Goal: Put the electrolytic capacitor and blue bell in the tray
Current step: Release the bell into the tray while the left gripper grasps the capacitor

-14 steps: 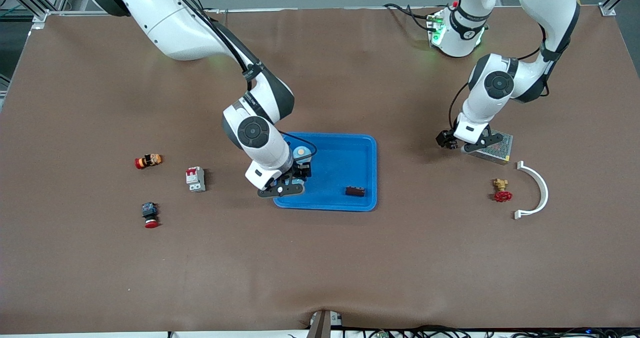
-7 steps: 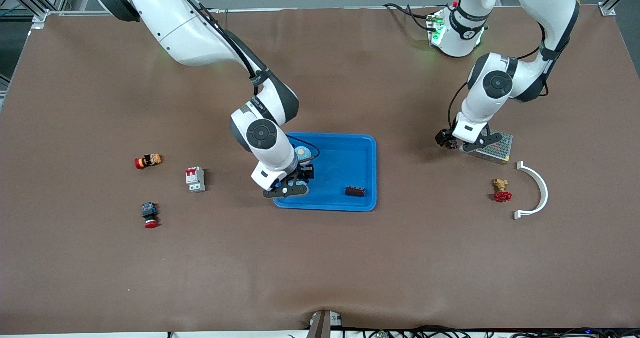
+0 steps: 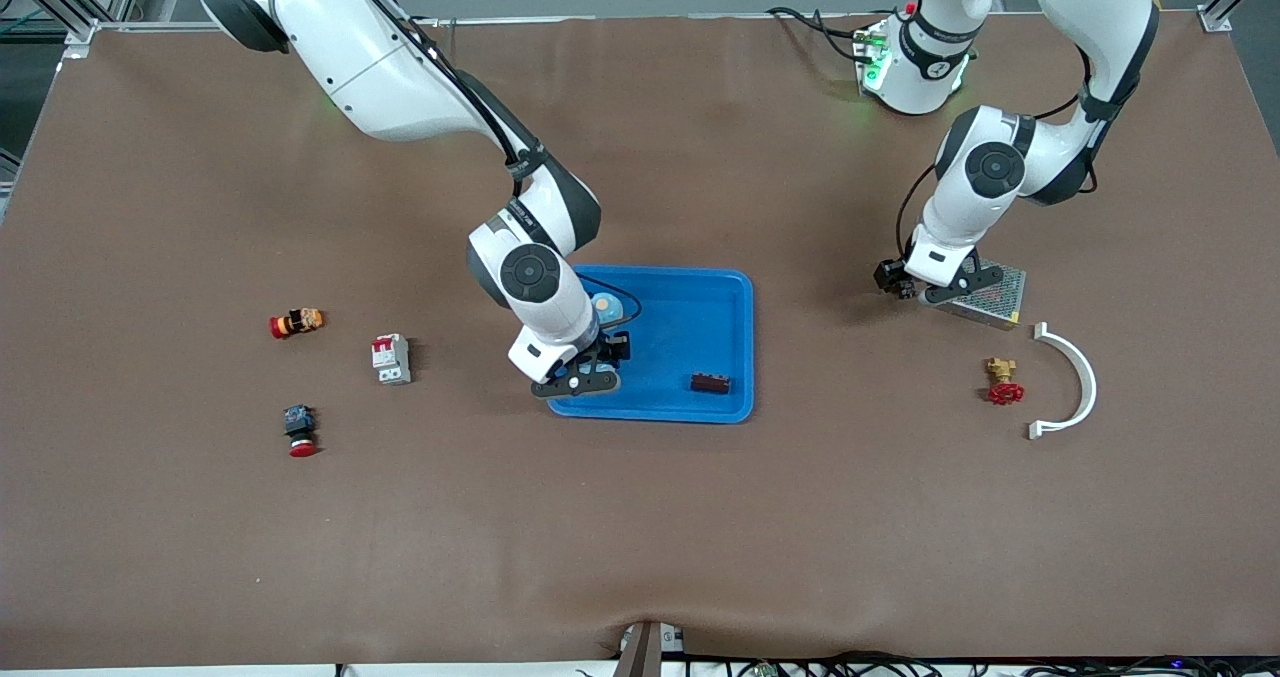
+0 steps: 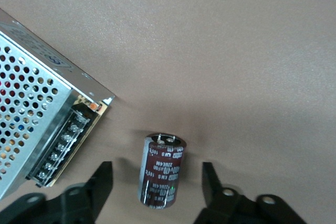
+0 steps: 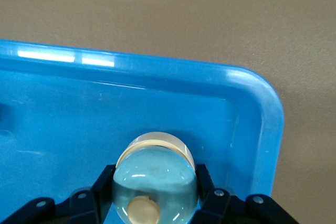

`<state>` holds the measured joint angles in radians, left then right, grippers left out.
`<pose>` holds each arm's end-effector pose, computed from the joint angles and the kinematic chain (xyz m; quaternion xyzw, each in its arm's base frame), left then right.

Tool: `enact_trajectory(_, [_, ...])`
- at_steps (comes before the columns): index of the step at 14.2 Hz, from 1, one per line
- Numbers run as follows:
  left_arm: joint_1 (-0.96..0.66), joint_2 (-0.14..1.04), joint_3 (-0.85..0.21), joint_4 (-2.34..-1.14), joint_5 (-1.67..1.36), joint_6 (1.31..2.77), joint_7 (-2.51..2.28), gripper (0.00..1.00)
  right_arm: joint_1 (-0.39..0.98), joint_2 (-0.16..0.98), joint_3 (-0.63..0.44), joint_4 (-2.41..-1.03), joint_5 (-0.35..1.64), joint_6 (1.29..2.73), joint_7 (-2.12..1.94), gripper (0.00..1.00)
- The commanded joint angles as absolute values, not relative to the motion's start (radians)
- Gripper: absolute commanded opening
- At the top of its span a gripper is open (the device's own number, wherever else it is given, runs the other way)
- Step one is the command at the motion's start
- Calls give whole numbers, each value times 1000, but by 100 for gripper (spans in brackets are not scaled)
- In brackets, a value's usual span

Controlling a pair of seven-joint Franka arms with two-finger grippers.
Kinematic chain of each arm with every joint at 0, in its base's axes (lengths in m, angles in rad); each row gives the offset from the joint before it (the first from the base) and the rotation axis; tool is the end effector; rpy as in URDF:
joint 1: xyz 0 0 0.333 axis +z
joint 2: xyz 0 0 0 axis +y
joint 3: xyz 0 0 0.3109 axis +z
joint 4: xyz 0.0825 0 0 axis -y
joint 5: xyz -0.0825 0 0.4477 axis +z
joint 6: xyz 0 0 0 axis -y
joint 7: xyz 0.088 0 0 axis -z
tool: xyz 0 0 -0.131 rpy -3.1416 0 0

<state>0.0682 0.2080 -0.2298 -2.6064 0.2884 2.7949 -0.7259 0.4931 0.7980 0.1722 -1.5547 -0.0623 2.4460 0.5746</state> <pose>0.4431 -0.0925 0.0927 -0.9887 -0.1479 -0.0070 0.0239 0.6045 0.4571 0.1190 -0.9971 -0.0394 -0.0202 0.0623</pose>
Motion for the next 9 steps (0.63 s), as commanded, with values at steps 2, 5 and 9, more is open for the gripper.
enact_trajectory(2, [77,202,-239,-2609,316,2783,-730,32,505,822,164,-1528,-91,2453,600,56])
enact_trajectory(5, [75,207,-238,-2609,318,2783,-730,0,505,825,164,-1528,-91,2453,600,58])
enact_trajectory(9, [77,210,-238,-2606,331,2783,-730,0,503,825,164,-1528,-91,2453,600,100])
